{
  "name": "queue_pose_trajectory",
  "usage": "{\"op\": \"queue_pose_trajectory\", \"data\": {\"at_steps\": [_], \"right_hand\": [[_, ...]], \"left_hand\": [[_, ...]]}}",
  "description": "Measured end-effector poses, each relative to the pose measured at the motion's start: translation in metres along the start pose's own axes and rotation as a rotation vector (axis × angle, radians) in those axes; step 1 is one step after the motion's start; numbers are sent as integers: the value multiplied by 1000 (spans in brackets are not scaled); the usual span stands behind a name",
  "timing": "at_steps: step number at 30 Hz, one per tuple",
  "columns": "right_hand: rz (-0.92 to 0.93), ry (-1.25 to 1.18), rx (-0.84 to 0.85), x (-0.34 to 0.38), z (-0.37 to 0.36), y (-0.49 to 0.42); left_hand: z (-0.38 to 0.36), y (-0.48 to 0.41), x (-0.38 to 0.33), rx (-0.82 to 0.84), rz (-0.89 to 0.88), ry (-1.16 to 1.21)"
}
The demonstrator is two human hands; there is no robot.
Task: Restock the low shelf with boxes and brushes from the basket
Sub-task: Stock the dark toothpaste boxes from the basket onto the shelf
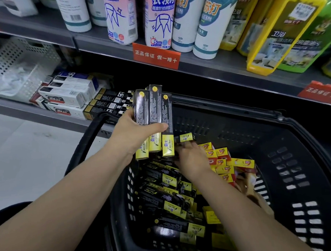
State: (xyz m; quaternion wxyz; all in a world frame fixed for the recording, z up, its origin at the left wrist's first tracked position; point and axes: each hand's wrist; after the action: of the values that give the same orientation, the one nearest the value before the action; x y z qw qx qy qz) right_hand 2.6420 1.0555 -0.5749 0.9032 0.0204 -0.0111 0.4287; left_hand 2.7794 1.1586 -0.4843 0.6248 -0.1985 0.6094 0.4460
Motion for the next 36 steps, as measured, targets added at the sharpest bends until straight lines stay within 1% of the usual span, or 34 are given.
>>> {"op": "queue_pose_trajectory", "data": {"at_steps": [2, 6, 7, 8, 9, 12, 13, 15, 17, 21, 23, 25, 27, 30, 32, 36], "right_hand": [[-56, -8, 30, -7, 1, -2], [-91, -139, 140, -19, 8, 5], [-131, -215, 151, -20, 11, 8], [-193, -343, 149, -21, 17, 10], [-269, -526, 130, -20, 24, 12], [-575, -1236, 102, -12, 51, 18], [-632, -1419, 115, -8, 59, 19], [-605, -1633, 160, 4, 73, 17], [-529, -1687, 196, 18, 85, 13], [-405, -1663, 221, 38, 96, 3], [-377, -1656, 245, 48, 99, -4], [-357, -1654, 267, 56, 102, -13], [-320, -1647, 285, 60, 101, -22], [-279, -1601, 300, 58, 99, -31], [-273, -1554, 264, 53, 99, -35], [-327, -1517, 114, 38, 101, -38]], "left_hand": [[4, -1, -1, -12, -9, -5], [5, -1, 0, 2, 29, -2], [5, 0, 1, 5, 34, 7], [6, 0, 1, 5, 41, 17], [6, 1, 0, 15, 45, 29], [7, 4, -1, 30, 42, 74], [6, 6, -2, 31, 44, 90], [9, 8, -5, 29, 39, 115], [15, 8, -9, 20, 38, 124], [43, 6, -17, 6, 49, 58], [61, 1, -18, -50, 34, 12], [80, -6, -15, -140, 22, 3], [94, -12, -10, -201, 73, 39], [103, -16, -3, -146, 224, 111], [104, -17, -1, -114, 268, 122], [98, -18, -2, -108, 258, 114]]}}
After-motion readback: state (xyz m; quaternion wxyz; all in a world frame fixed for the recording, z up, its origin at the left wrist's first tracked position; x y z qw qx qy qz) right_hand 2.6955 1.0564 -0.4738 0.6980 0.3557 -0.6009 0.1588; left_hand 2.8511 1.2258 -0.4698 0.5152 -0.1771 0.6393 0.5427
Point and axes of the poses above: each hand's wrist, its own y-axis away from the middle knuckle, its own z-axis out of the back of the hand, x = y × z, and after that the axes turned 9 degrees about -x, right-handed
